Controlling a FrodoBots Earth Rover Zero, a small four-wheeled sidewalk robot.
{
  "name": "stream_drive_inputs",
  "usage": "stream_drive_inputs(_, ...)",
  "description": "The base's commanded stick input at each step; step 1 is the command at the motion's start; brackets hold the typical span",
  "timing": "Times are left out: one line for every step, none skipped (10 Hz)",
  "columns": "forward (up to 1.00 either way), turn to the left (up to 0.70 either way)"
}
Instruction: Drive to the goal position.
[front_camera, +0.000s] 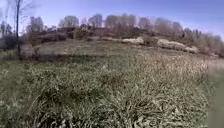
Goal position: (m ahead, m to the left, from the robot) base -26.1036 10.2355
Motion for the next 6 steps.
stream_drive_inputs(-0.45, 0.0)
stream_drive_inputs(-0.45, 0.0)
stream_drive_inputs(-0.45, 0.0)
stream_drive_inputs(-0.45, 0.0)
stream_drive_inputs(-0.45, 0.0)
stream_drive_inputs(-0.45, 0.0)
